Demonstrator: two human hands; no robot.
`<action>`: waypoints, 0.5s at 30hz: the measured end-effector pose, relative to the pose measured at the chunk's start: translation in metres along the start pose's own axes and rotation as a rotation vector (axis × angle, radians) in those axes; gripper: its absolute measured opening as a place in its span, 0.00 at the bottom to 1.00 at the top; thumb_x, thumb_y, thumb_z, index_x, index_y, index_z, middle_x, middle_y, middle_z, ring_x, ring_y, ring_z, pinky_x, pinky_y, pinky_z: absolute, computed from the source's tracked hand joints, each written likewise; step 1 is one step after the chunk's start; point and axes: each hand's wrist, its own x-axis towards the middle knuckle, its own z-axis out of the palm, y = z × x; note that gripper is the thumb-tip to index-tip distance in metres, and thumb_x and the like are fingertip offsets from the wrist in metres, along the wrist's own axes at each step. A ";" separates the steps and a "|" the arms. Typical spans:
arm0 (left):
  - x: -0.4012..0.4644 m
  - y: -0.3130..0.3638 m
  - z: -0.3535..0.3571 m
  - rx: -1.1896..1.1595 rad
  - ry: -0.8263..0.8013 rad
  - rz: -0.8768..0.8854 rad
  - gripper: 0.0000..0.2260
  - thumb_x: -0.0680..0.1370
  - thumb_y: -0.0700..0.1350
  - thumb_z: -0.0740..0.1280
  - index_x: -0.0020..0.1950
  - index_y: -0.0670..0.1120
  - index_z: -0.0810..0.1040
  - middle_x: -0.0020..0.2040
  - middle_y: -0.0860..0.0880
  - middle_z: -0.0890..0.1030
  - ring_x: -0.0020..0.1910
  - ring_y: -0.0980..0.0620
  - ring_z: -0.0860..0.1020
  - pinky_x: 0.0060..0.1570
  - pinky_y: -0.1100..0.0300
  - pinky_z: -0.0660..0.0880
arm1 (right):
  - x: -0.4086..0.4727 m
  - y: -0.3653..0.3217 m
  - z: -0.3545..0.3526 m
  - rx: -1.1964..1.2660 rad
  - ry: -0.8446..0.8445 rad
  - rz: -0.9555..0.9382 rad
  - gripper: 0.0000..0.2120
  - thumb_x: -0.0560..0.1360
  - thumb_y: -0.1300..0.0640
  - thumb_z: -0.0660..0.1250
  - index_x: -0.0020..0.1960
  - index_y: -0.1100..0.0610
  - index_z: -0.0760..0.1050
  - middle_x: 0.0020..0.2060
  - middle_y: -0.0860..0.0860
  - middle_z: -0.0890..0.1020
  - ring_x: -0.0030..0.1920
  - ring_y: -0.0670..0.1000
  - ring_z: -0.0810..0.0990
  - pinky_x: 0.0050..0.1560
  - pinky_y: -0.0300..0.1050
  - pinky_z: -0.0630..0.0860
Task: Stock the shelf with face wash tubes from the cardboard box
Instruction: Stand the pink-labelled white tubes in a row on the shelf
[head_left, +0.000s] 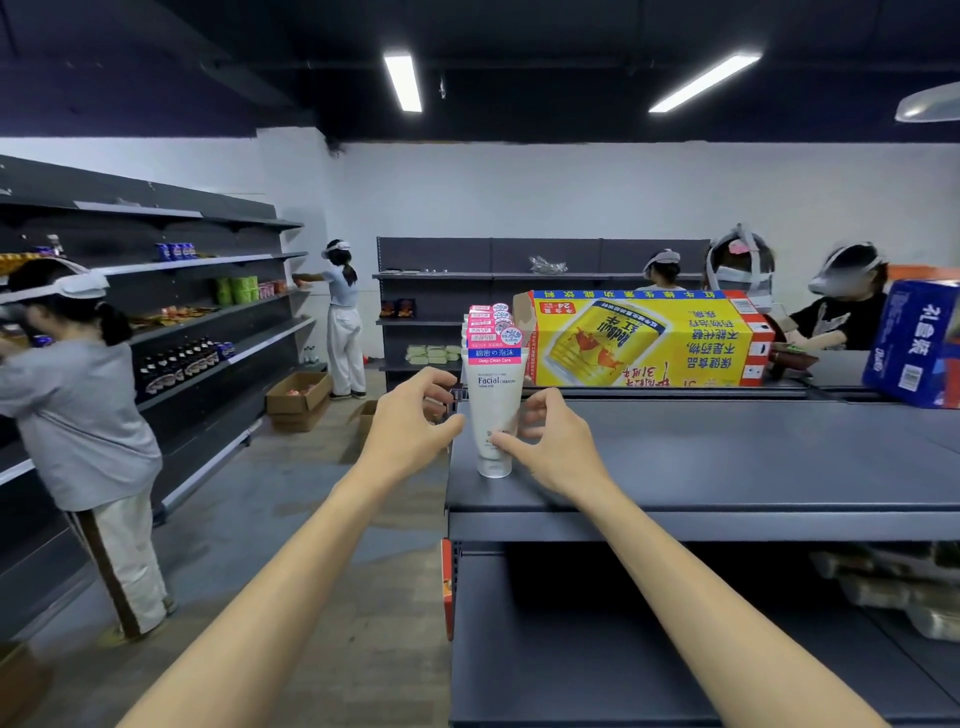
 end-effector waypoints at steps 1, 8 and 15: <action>-0.001 0.002 0.000 0.009 0.004 -0.002 0.17 0.72 0.43 0.74 0.59 0.51 0.78 0.47 0.54 0.82 0.46 0.55 0.82 0.51 0.57 0.80 | -0.001 0.000 -0.004 0.001 0.000 0.005 0.27 0.68 0.48 0.79 0.58 0.53 0.68 0.53 0.51 0.79 0.51 0.51 0.82 0.49 0.41 0.76; -0.020 0.022 0.007 0.017 0.020 -0.004 0.15 0.72 0.44 0.74 0.57 0.50 0.78 0.46 0.53 0.82 0.44 0.55 0.82 0.51 0.55 0.80 | -0.013 0.004 -0.035 0.015 -0.002 0.011 0.25 0.69 0.48 0.78 0.58 0.55 0.69 0.52 0.51 0.79 0.50 0.51 0.82 0.47 0.38 0.73; -0.069 0.031 0.029 -0.015 0.009 -0.043 0.15 0.72 0.42 0.73 0.58 0.50 0.78 0.47 0.52 0.82 0.45 0.56 0.81 0.47 0.60 0.80 | -0.053 0.023 -0.049 0.007 -0.030 0.007 0.19 0.71 0.51 0.76 0.55 0.56 0.73 0.52 0.50 0.80 0.48 0.48 0.83 0.48 0.39 0.75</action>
